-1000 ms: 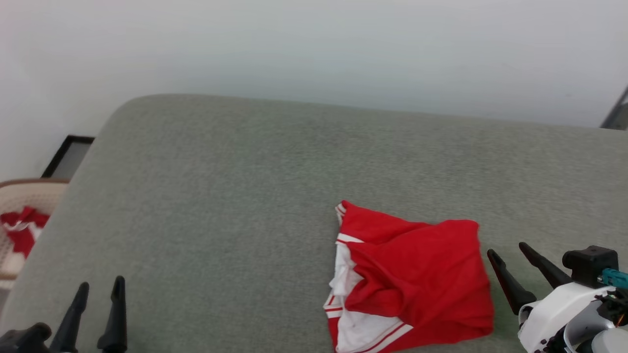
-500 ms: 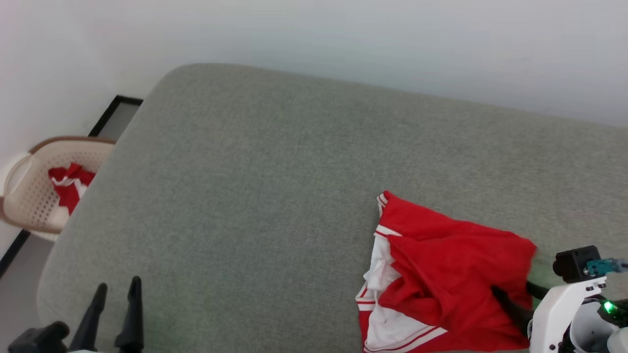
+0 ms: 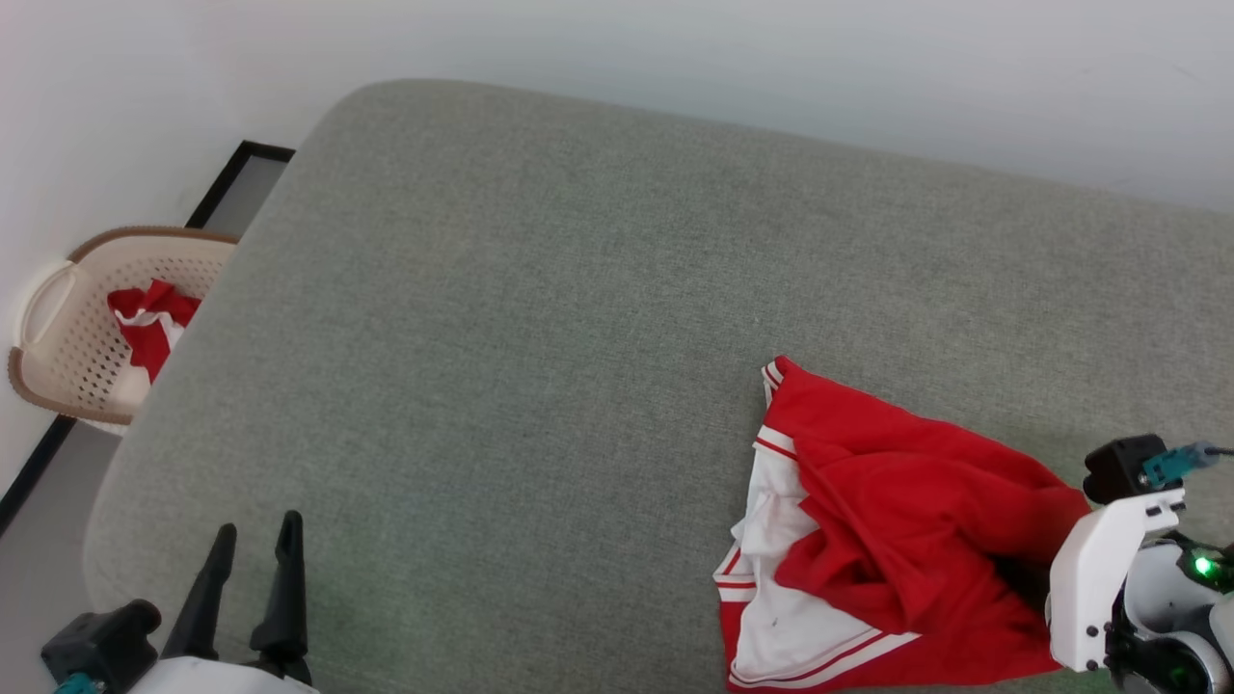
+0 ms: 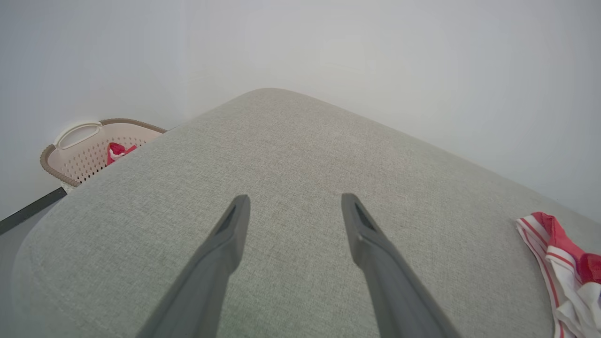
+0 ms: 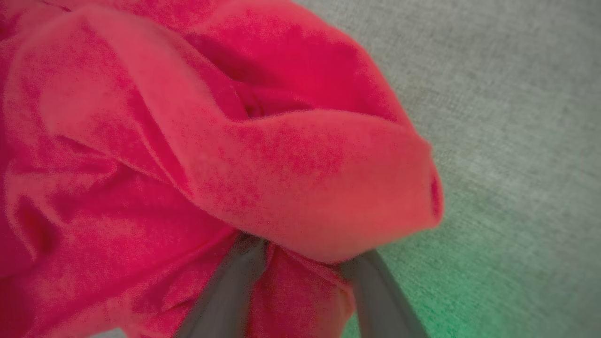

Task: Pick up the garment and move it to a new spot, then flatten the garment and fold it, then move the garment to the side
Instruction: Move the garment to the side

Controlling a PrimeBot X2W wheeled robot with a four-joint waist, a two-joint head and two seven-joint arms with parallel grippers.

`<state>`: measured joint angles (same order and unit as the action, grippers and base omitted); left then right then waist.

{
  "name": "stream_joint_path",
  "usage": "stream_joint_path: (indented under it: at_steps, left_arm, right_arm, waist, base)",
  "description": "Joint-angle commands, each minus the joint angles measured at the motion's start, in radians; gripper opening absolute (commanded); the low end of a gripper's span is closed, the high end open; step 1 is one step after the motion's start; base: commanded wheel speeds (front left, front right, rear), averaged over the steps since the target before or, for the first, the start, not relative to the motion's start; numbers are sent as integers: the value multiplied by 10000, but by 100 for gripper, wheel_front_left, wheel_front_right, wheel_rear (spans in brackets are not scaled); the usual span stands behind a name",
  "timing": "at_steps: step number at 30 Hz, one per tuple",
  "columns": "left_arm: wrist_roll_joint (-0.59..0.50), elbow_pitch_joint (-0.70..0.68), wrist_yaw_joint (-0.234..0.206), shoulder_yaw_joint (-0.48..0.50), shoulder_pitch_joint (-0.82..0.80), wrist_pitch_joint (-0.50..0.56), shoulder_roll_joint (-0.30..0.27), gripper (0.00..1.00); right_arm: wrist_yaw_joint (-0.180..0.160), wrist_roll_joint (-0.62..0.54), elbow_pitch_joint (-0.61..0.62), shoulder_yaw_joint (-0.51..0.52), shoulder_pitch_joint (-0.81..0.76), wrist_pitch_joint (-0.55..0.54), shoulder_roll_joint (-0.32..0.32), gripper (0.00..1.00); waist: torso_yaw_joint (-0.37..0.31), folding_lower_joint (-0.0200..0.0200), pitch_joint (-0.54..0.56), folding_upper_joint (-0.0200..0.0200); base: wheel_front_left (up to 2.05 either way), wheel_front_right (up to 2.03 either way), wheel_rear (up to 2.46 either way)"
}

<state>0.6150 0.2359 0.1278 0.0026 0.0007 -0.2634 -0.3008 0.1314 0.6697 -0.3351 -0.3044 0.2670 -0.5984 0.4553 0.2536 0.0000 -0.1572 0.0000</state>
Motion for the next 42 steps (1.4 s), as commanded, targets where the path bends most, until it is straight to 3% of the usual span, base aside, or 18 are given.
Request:
stream_joint_path:
  at_steps: [1,8,23,42]
  left_arm:
    - [31,13,37,-14,-81,0,36,100]
    - [-46,-7,37,30,-158,0,54,100]
    - [-286,-316,38,-96,-486,1,-106,100]
    - [-506,-773,39,-1087,-2142,3,-672,100]
  right_arm:
    - [-15,-13,-427,-422,-339,-352,-400,0]
    - [-17,-112,22,-346,-14,-608,-259,0]
    - [-17,-530,1945,144,960,-1145,1243,0]
    - [-17,-887,1193,728,2815,-433,3085,0]
  waist:
    - [6,0,-52,0]
    - [-88,0,-91,0]
    - [-1100,0,-268,0]
    - [-3242,0,-1553,0]
  base:
    - [0,0,0]
    - [0,0,0]
    - [0,0,0]
    - [0,0,0]
